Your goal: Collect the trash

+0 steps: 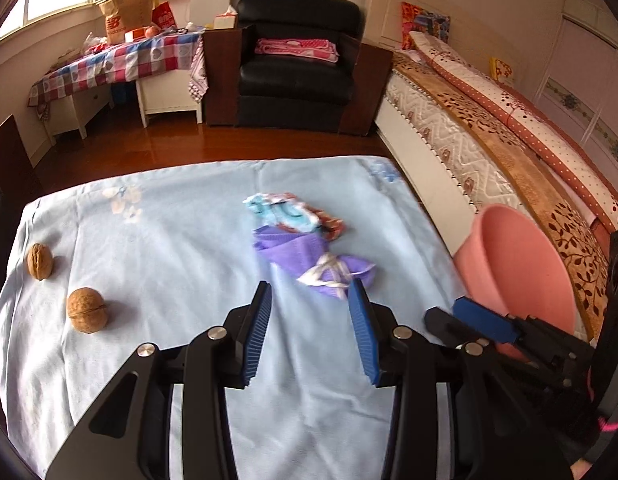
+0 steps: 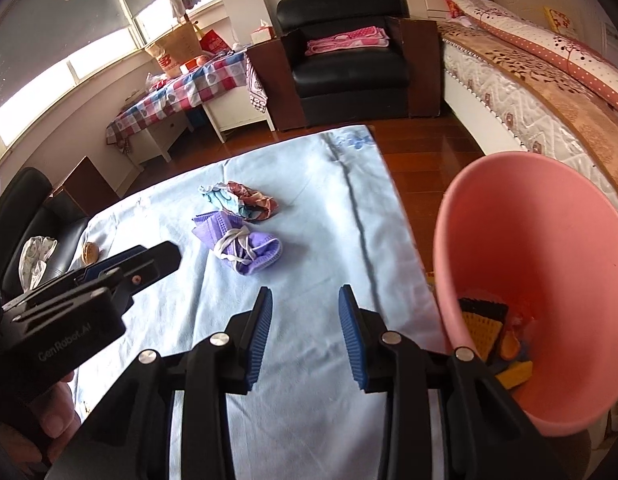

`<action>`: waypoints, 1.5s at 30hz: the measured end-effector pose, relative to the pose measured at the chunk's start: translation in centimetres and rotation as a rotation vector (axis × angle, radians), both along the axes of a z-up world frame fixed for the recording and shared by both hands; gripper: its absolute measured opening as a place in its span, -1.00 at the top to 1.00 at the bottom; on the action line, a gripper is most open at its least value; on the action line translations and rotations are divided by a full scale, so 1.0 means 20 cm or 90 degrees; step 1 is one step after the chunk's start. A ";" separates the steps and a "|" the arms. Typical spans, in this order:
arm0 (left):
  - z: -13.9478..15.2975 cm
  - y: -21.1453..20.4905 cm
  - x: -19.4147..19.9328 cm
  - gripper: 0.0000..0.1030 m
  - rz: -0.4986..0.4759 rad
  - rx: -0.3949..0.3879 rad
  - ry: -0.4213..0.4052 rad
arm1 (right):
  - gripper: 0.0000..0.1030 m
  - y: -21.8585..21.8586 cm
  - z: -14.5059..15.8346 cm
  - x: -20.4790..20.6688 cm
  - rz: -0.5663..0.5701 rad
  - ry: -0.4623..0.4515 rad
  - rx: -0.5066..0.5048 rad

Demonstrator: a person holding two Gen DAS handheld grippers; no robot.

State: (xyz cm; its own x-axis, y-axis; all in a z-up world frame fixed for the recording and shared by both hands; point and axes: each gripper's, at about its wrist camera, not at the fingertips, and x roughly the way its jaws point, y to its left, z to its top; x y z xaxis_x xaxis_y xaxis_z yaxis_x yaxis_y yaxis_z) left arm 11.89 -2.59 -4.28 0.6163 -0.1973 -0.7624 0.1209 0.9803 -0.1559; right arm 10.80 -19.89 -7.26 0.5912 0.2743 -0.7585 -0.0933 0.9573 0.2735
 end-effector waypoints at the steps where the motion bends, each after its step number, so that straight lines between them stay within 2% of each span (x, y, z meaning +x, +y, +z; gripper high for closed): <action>1: -0.01 0.03 0.01 0.22 0.006 -0.001 0.003 | 0.25 0.01 -0.01 0.02 0.003 0.003 0.000; 10: -0.08 0.27 0.06 0.22 0.055 -0.033 0.027 | 0.17 0.13 -0.06 0.15 0.044 0.021 0.035; 14: -0.07 0.30 0.08 0.22 0.063 -0.038 0.025 | -0.02 0.21 -0.03 0.24 0.070 0.005 0.043; 17: -0.06 0.31 0.10 0.22 0.065 -0.033 0.026 | -0.10 0.31 -0.03 0.31 0.110 -0.001 0.019; 21: -0.07 0.33 0.12 0.22 0.078 -0.021 0.031 | -0.14 0.41 -0.05 0.38 0.157 -0.008 -0.048; 26: -0.07 0.37 0.13 0.22 0.093 -0.012 0.032 | -0.14 0.43 -0.09 0.42 0.179 0.003 -0.068; 28: -0.07 0.37 0.13 0.22 0.098 -0.009 0.030 | -0.06 0.43 -0.10 0.42 0.187 0.000 -0.076; 30: -0.06 0.38 0.12 0.22 0.100 -0.008 0.028 | 0.09 0.43 -0.10 0.41 0.192 -0.001 -0.091; 36: -0.04 0.39 0.11 0.22 0.104 -0.009 0.024 | 0.47 0.43 -0.09 0.38 0.207 -0.008 -0.088; 39: -0.03 0.38 0.10 0.22 0.103 -0.010 0.020 | 0.90 0.41 -0.06 0.36 0.200 -0.013 -0.068; 41: -0.01 0.37 0.10 0.22 0.100 -0.009 0.015 | 0.95 0.40 -0.03 0.33 0.199 -0.026 -0.059; 45: 0.00 0.36 0.10 0.22 0.097 -0.014 0.011 | 0.93 0.36 0.02 0.25 0.201 -0.034 -0.031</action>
